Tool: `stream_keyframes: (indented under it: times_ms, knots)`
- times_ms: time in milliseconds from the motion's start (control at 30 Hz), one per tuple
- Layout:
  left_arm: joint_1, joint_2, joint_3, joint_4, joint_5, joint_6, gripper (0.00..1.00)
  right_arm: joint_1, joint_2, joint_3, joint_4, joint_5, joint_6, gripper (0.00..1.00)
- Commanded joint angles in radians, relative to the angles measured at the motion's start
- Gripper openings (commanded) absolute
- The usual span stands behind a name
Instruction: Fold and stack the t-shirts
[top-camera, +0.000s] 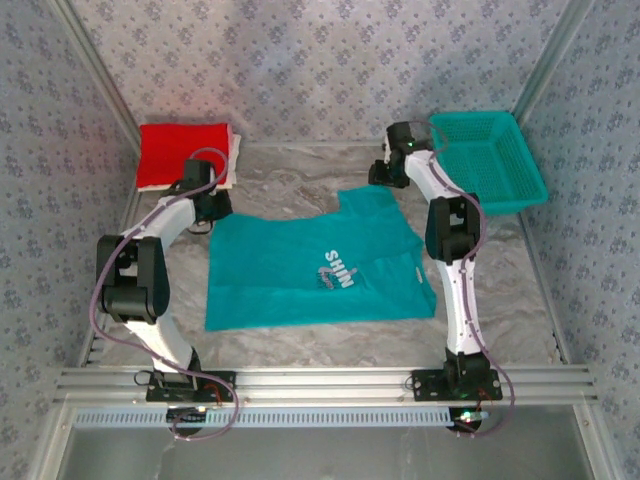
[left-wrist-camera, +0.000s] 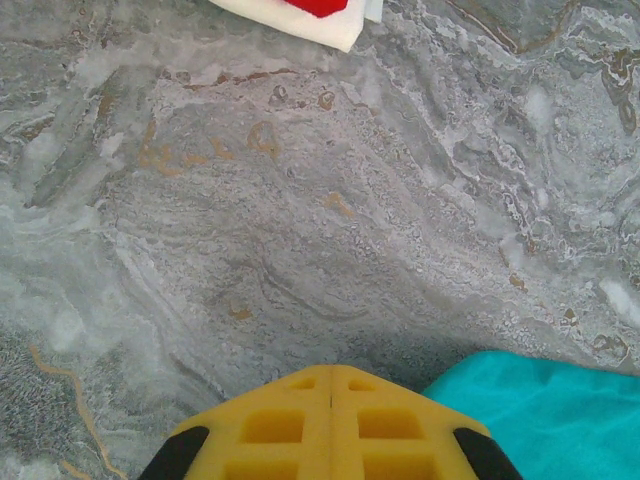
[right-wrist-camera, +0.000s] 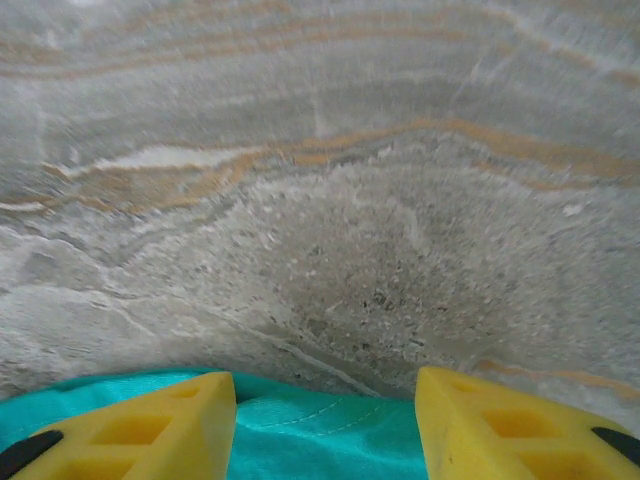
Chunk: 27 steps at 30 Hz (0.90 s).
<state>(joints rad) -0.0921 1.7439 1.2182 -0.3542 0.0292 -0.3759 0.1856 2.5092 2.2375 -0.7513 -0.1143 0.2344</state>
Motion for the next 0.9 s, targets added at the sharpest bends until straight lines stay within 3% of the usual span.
stream_keyframes:
  times_ms: [0, 133, 300, 400, 467, 533, 733, 867]
  knots:
    - [0.004, -0.004, 0.006, 0.008, 0.007, -0.005, 0.00, 0.007, 0.024, 0.048, -0.050, -0.026, -0.026, 0.53]
    - [0.004, 0.004, 0.015, 0.003, 0.012, -0.006, 0.00, 0.015, 0.026, 0.044, -0.059, -0.026, -0.029, 0.49]
    - [0.004, 0.014, 0.018, 0.003, 0.013, -0.008, 0.00, 0.020, 0.033, 0.038, -0.052, -0.029, -0.021, 0.26]
    - [0.004, 0.022, 0.020, 0.003, 0.016, -0.008, 0.00, 0.020, 0.043, 0.047, -0.051, -0.041, -0.020, 0.23]
    - [0.003, 0.029, 0.022, 0.002, 0.018, -0.008, 0.00, 0.020, 0.048, 0.055, -0.052, -0.046, -0.019, 0.10]
    - [0.004, 0.031, 0.023, 0.001, 0.017, -0.008, 0.00, 0.020, 0.050, 0.058, -0.051, -0.044, -0.018, 0.03]
    - [0.005, 0.012, 0.016, 0.011, 0.012, -0.008, 0.00, 0.017, 0.003, 0.055, -0.047, -0.004, -0.025, 0.00]
    - [0.018, -0.009, -0.006, 0.031, 0.001, -0.002, 0.00, 0.015, -0.102, -0.058, 0.044, 0.008, -0.021, 0.00]
